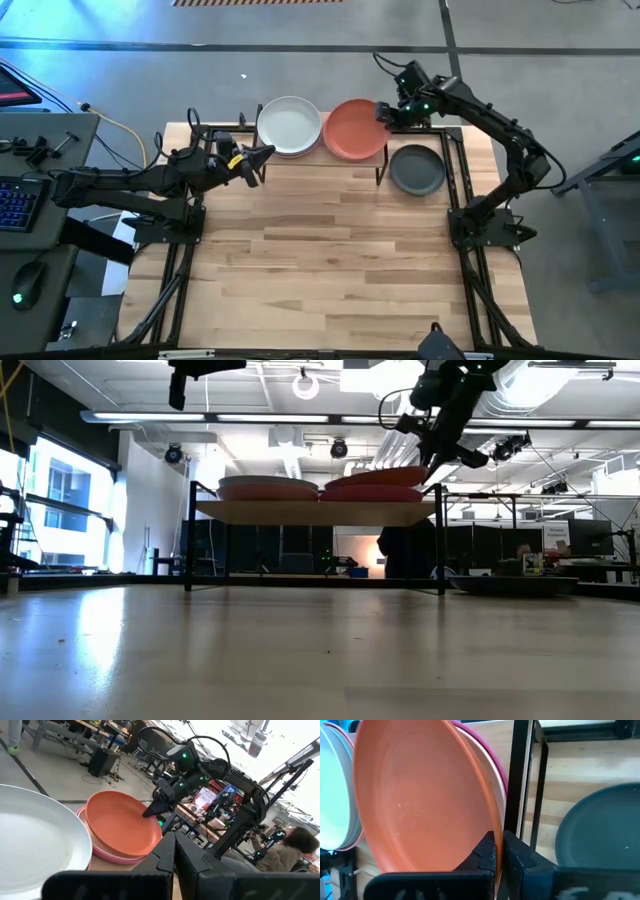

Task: Place and stack plates onto a shelf
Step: Stack the brown plate on the light orange plate

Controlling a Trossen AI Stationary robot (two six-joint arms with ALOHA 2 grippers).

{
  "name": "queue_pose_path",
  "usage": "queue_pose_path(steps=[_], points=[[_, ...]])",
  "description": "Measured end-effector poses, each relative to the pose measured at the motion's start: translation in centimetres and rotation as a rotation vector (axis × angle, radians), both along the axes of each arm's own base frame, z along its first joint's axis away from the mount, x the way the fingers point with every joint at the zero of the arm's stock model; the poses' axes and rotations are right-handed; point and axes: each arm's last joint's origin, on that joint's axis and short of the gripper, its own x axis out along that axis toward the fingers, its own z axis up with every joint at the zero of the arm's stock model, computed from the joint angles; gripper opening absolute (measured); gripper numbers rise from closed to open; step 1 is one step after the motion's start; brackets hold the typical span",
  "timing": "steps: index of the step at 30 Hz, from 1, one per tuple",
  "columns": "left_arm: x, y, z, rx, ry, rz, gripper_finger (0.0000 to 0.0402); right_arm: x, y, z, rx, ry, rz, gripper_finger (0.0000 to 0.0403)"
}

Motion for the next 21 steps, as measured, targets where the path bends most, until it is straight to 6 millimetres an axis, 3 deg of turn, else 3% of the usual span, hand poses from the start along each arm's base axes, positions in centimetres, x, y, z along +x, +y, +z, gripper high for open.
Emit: queue_pose_path(steps=[21], points=[[0.0, 0.0, 0.0, -0.005, -0.004, -0.007, 0.0000, 2.1, 0.0, -1.8, -0.011, 0.069, 0.062, 0.0006]])
